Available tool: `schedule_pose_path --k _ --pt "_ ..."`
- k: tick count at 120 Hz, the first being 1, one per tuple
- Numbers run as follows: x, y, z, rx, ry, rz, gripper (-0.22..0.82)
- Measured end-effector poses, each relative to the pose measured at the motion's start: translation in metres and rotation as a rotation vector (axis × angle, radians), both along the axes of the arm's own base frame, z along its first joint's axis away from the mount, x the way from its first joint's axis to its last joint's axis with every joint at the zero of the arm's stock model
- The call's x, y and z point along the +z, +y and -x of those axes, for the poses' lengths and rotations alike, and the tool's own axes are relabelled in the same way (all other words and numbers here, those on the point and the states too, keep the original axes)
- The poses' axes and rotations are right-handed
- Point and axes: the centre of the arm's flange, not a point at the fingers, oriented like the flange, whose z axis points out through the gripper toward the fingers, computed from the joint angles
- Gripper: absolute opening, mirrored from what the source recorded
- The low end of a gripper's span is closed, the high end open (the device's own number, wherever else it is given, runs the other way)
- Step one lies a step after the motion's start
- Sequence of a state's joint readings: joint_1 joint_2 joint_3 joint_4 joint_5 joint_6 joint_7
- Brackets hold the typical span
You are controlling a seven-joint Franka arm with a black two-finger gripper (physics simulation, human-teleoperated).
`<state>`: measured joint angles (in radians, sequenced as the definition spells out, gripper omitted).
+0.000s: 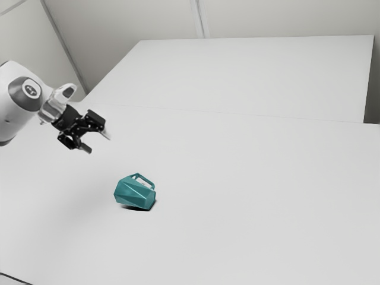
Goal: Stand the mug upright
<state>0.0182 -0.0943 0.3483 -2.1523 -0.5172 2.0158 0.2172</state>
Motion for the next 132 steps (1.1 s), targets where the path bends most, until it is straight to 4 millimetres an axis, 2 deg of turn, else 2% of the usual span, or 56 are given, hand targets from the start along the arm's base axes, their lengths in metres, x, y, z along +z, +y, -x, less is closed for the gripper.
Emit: schedule_pose_path --k 13,33,69,92,105,132 --pt "-0.008 0.017 0.011 -0.012 0.006 0.063 0.58" --pt "-0.024 0.027 0.024 -0.09 0.024 0.125 0.58" --pt "-0.079 0.04 0.025 -0.201 0.058 0.183 0.58" --pt "-0.108 0.026 0.015 -0.268 0.048 0.219 0.58" --pt "-0.112 0.015 0.01 -0.299 0.01 0.227 0.58" --pt "-0.135 -0.002 0.014 -0.336 -0.023 0.235 0.58"
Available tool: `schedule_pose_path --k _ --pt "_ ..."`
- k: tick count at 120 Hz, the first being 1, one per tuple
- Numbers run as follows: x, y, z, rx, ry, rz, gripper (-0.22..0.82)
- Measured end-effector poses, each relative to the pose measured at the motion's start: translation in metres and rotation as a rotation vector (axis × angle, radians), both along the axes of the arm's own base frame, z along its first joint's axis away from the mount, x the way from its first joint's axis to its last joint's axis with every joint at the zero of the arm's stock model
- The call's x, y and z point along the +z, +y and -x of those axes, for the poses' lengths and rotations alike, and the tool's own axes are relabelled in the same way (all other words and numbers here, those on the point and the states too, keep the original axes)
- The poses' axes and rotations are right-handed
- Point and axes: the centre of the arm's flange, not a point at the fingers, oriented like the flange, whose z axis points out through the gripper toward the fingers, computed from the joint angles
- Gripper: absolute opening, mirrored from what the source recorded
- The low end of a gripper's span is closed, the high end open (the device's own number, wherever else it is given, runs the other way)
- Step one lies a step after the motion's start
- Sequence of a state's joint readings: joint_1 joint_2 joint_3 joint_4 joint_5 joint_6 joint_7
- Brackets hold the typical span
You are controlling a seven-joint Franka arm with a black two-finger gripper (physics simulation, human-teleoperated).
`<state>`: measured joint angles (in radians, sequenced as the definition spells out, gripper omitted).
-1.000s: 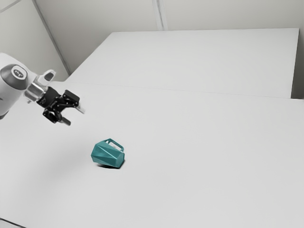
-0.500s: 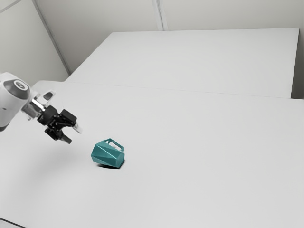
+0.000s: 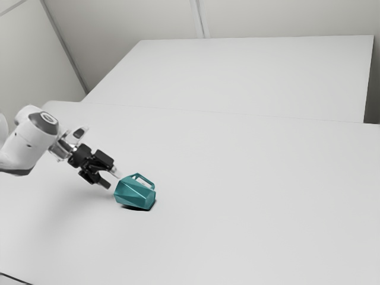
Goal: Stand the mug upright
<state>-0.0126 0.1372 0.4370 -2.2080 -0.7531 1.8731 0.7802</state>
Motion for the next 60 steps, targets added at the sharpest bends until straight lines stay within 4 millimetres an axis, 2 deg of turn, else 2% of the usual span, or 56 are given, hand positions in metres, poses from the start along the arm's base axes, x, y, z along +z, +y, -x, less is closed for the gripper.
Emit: schedule_pose_path --k 18,60 --pt "-0.01 -0.012 0.002 -0.017 -0.024 0.01 0.58" --pt "-0.011 -0.025 0.0 -0.05 -0.083 0.024 0.55"
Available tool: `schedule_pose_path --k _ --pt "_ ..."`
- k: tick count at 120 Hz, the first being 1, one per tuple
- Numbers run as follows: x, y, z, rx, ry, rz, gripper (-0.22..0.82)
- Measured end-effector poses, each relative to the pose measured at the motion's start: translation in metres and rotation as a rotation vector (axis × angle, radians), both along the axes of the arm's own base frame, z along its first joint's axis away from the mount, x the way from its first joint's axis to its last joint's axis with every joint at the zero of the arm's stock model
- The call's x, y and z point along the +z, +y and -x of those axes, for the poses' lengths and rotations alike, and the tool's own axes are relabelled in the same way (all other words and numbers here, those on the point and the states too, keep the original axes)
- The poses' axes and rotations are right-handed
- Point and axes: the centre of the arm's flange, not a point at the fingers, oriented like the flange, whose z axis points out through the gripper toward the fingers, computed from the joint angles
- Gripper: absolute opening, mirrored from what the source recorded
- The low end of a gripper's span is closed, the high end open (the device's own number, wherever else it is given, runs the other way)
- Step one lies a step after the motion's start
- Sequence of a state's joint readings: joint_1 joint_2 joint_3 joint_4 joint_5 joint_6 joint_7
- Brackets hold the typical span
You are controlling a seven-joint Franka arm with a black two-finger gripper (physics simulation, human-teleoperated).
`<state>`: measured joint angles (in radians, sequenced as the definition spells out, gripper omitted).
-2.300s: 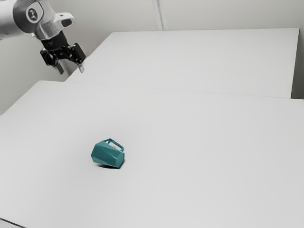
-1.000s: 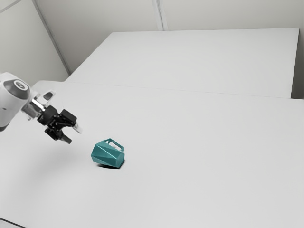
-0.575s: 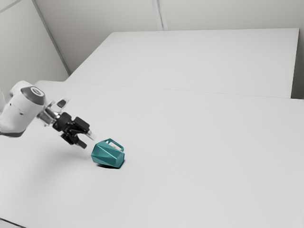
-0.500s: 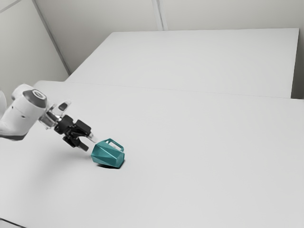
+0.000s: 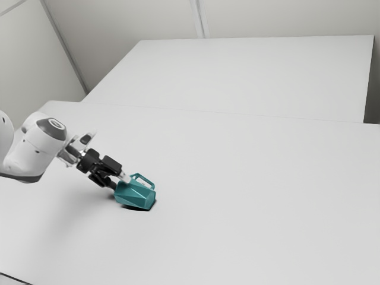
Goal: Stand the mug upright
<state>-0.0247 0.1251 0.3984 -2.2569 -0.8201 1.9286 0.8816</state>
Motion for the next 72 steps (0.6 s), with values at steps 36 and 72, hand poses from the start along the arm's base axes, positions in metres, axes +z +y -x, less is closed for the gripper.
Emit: schedule_pose_path --k 36,72 --pt "-0.001 -0.014 0.003 -0.015 -0.025 0.028 0.44" --pt "0.0 -0.025 -0.001 -0.037 -0.042 0.037 0.25"
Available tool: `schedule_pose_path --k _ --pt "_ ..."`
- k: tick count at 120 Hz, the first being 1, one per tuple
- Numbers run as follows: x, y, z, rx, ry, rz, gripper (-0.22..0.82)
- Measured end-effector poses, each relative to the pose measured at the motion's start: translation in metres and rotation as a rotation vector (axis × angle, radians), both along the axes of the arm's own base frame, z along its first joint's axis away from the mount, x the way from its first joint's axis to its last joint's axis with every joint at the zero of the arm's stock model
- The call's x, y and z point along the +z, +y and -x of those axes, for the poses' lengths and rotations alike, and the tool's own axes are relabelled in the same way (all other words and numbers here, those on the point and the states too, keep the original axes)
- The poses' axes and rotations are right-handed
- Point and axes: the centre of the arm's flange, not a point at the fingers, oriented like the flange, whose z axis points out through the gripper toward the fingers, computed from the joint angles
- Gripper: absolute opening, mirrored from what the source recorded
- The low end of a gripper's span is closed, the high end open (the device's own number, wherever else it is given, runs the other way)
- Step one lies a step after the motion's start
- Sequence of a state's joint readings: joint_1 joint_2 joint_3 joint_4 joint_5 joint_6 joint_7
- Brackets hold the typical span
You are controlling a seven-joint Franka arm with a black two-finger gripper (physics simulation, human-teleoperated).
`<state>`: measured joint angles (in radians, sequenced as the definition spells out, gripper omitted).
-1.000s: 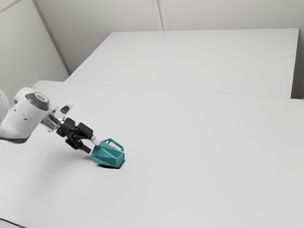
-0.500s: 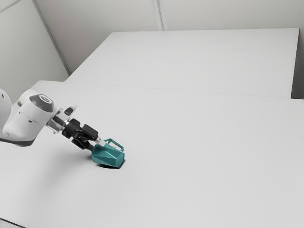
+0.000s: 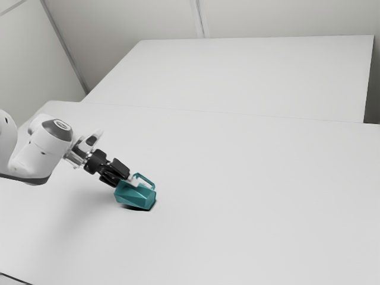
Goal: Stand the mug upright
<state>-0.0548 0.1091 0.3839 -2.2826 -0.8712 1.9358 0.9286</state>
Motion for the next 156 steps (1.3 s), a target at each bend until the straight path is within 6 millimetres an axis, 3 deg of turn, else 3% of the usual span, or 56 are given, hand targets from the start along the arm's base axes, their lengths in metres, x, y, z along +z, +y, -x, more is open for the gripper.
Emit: schedule_pose_path --k 24,55,79,105,133,156 --pt "0.003 0.0 -0.001 -0.003 -0.011 0.0 0.05" --pt "0.024 -0.005 -0.006 -0.018 -0.059 0.0 -0.12" --pt "0.029 -0.014 -0.01 -0.021 -0.064 0.007 -0.15" --pt "0.059 -0.04 -0.024 -0.06 -0.093 -0.037 -0.17" --pt "0.089 -0.057 -0.05 -0.161 -0.108 -0.299 -0.17" --pt "0.09 -0.071 -0.06 -0.21 -0.102 -0.518 -0.18"
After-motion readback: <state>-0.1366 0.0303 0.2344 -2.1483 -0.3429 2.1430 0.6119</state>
